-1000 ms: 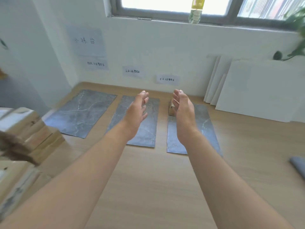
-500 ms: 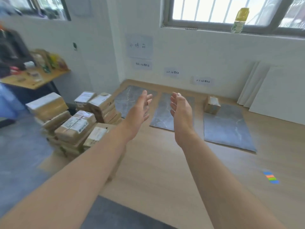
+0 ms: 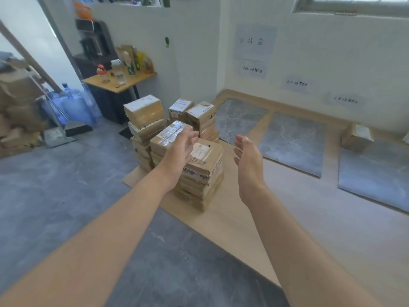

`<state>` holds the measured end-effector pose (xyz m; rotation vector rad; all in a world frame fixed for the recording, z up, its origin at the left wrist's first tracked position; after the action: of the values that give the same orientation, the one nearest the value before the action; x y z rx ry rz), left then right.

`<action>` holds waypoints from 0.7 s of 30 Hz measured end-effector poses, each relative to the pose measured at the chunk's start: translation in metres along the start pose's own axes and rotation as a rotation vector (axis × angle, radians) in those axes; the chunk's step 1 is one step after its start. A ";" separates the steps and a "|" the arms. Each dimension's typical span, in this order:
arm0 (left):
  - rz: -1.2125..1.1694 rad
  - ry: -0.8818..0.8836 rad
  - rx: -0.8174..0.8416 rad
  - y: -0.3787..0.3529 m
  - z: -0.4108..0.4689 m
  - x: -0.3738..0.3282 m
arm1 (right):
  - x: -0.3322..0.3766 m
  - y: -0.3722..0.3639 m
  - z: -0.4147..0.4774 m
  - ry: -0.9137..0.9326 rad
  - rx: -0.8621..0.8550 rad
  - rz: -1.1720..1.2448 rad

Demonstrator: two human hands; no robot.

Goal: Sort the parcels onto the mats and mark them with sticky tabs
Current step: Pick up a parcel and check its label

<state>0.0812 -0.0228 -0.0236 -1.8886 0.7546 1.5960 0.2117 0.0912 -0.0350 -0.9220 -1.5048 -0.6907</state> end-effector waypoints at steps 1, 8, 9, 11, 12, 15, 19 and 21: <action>-0.001 0.004 -0.002 0.010 0.004 0.003 | -0.003 -0.009 0.000 -0.005 -0.009 -0.006; 0.039 0.094 0.084 0.065 0.054 0.038 | -0.039 -0.062 0.018 -0.085 -0.117 -0.031; 0.053 0.102 0.104 0.070 0.062 0.043 | -0.043 -0.068 0.020 -0.106 -0.130 -0.035; 0.082 0.123 0.143 0.078 0.075 0.053 | -0.052 -0.077 0.024 -0.153 -0.141 -0.051; 0.090 0.140 0.155 0.081 0.081 0.058 | -0.059 -0.080 0.028 -0.181 -0.153 -0.068; 0.097 0.196 0.192 0.084 0.094 0.072 | -0.077 -0.085 0.038 -0.243 -0.202 -0.105; 0.107 0.238 0.227 0.078 0.108 0.090 | -0.095 -0.090 0.050 -0.331 -0.224 -0.102; 0.092 0.260 0.221 0.074 0.112 0.096 | -0.100 -0.090 0.054 -0.371 -0.219 -0.091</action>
<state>-0.0349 0.0000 -0.1381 -1.9406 1.0950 1.2707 0.1071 0.0742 -0.1341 -1.2028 -1.8320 -0.7925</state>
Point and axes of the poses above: each hand's wrist, its own z-axis towards the middle knuckle, its own y-axis out of the back of the hand, x = y × z, the point moved 4 cm from there along z, towards the middle knuckle, and after that the axes turned 2 degrees about -z, right-handed, at the moved point
